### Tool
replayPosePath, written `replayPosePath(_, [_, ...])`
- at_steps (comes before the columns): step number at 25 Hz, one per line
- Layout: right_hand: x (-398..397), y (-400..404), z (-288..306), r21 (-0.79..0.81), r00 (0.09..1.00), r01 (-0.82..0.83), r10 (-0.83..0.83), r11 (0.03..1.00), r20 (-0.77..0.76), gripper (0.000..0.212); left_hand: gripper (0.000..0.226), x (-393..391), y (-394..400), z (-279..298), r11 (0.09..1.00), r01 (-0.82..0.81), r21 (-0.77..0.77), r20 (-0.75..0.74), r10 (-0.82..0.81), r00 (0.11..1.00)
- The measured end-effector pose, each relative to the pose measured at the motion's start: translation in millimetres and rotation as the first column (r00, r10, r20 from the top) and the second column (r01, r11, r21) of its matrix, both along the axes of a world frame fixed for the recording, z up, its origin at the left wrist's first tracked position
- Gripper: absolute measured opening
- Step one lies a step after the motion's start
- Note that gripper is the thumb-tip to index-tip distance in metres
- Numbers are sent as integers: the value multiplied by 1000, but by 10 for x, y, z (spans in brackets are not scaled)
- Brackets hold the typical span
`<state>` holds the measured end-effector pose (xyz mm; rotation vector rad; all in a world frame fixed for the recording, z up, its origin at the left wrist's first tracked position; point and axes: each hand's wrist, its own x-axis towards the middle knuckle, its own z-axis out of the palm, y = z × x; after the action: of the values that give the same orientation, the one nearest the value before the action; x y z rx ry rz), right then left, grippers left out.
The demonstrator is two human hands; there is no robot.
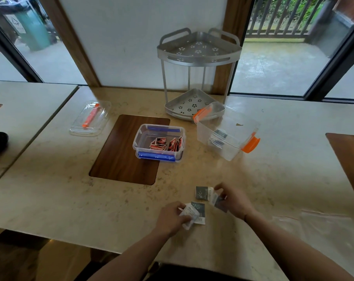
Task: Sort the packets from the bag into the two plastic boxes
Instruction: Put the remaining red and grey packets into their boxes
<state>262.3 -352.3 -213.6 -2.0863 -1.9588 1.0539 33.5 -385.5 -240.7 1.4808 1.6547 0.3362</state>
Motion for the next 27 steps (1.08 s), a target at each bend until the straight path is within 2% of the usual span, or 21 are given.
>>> replayPosePath(3, [-37,176,44,-20,996,-79,80,997,37,44,14,175,-8,32,998,-51,-34,-38,50,998])
replayPosePath(8, [-216,375,15,-61,986,-155,159,986,59,50,19,440,-97,51,983,-178,-54,-56,175,983])
replayPosePath(11, [-226,453,-86,-92,971,-214,221,973,86,39,21,536,-163,-14,988,-153,31,-190,156,969])
replayPosePath(14, [-185,454,-173,-91,959,-262,270,961,86,22,28,619,-197,-15,986,-162,49,-285,169,944])
replayPosePath(18, [-119,469,-238,0,936,-316,312,949,161,22,29,751,-243,35,979,-172,109,-324,199,925])
replayPosePath(21, [-59,470,-288,13,934,-324,318,946,162,18,25,808,-272,16,975,-190,112,-359,218,908])
replayPosePath(23, [-19,448,-291,-17,955,-280,280,960,102,16,19,799,-299,-21,969,-235,71,-293,246,924])
replayPosePath(25, [47,415,-274,-61,978,-209,210,976,18,17,18,773,-299,-2,938,-347,4,-138,344,929])
replayPosePath(27, [135,372,-269,-97,989,-140,134,985,-62,21,15,709,-285,52,882,-468,-53,7,469,883])
